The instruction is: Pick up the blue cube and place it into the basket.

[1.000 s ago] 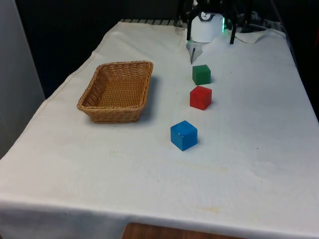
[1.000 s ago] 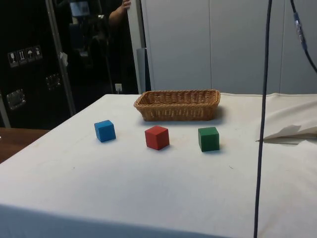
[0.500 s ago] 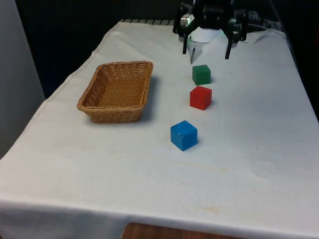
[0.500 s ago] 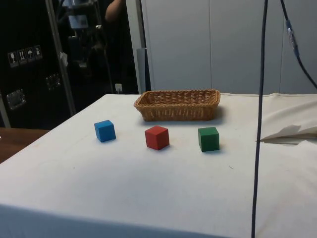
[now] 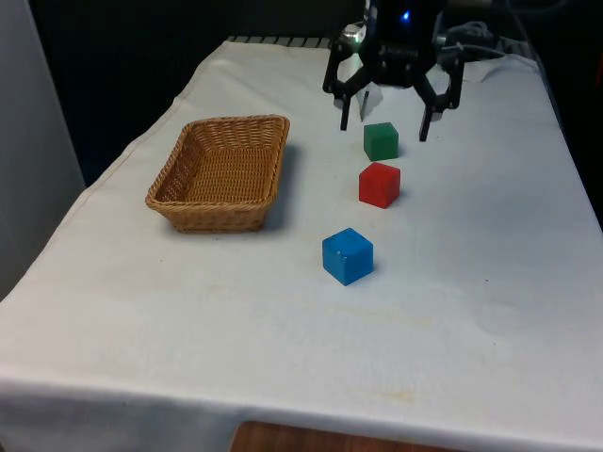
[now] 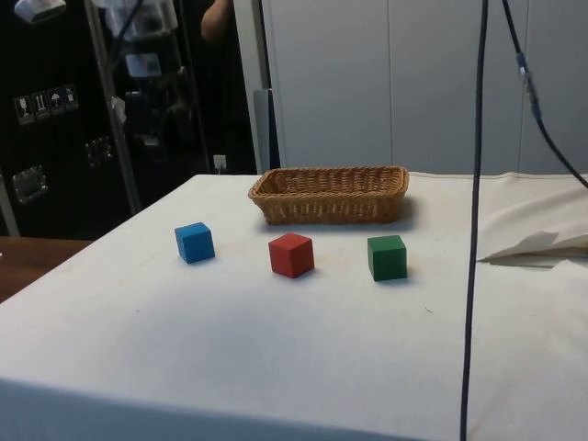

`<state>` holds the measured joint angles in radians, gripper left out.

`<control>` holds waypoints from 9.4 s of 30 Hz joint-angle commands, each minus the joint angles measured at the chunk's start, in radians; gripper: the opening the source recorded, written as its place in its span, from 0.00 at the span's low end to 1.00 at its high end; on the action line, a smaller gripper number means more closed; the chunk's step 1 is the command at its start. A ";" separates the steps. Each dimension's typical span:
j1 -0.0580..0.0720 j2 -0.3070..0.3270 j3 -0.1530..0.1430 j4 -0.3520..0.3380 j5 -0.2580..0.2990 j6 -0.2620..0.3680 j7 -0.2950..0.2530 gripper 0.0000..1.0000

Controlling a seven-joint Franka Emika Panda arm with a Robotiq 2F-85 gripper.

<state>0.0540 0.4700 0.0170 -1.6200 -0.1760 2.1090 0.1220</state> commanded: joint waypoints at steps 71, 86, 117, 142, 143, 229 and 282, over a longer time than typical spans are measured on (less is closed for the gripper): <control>-0.016 0.173 -0.030 -0.050 -0.014 0.327 -0.482 1.00; -0.023 0.209 -0.039 -0.073 -0.011 0.392 -0.572 1.00; -0.048 0.275 -0.064 -0.066 -0.007 0.442 -0.729 0.07; -0.048 0.251 -0.062 -0.076 -0.001 0.428 -0.733 0.07; -0.051 0.244 -0.059 -0.079 0.004 0.427 -0.736 0.07; -0.057 -0.212 -0.157 -0.480 0.057 0.385 -0.792 0.07; -0.054 -0.334 -0.329 -0.584 0.056 0.326 -0.896 0.07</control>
<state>0.0000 0.1380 -0.3150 -2.2040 -0.1200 2.4350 -0.7760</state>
